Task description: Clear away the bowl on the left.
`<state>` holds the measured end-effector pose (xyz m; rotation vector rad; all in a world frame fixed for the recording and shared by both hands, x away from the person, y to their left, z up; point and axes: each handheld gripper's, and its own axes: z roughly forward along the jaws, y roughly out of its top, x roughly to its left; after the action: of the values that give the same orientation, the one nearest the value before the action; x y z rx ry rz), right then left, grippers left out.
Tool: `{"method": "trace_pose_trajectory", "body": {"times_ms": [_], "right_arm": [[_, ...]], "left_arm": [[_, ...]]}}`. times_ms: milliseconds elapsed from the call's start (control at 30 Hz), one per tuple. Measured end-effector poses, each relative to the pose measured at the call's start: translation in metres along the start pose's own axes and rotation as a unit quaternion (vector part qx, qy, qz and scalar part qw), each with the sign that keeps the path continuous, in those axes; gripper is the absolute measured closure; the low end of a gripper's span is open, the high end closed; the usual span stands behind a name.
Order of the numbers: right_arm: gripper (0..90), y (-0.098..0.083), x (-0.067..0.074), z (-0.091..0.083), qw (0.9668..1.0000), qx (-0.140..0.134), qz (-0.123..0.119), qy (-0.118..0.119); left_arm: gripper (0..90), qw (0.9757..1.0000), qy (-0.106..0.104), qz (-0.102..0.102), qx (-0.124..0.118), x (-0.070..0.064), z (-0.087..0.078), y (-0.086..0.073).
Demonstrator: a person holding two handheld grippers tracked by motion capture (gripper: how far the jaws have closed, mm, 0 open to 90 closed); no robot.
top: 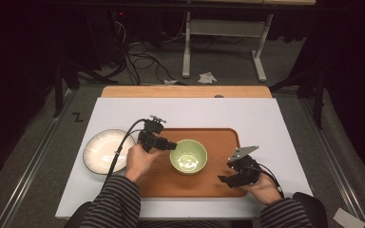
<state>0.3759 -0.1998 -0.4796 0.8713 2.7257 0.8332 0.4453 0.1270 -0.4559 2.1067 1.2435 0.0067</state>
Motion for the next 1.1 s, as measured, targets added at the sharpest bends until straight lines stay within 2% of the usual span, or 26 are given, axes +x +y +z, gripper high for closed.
{"method": "trace_pose_trajectory", "body": {"times_ms": [100,233,467,767,933,1100], "right_arm": [[37.1,0.000,0.000,0.001,1.0000,0.001,0.001,0.002],[37.1,0.000,0.000,0.001,1.0000,0.001,0.000,0.002],[37.1,0.000,0.001,0.001,1.0000,0.004,0.002,0.003],[37.0,0.000,0.000,0.001,1.0000,0.005,0.000,0.004],[37.0,0.000,0.000,0.001,1.0000,0.006,0.001,0.003],[37.0,0.000,0.001,0.001,1.0000,0.006,0.000,0.003]], "left_arm": [[47.3,1.0000,-0.003,-0.003,-0.001,0.002,-0.003,-0.002],[47.3,1.0000,0.001,0.005,-0.002,0.000,-0.007,-0.002],[47.5,0.9999,0.007,0.008,-0.006,0.002,-0.013,-0.004],[47.5,0.9999,0.008,0.001,-0.010,0.007,-0.021,-0.012],[47.4,0.9998,0.015,-0.004,-0.014,0.012,-0.027,-0.017],[47.4,0.9994,0.018,-0.011,-0.026,0.015,-0.033,-0.025]]}}
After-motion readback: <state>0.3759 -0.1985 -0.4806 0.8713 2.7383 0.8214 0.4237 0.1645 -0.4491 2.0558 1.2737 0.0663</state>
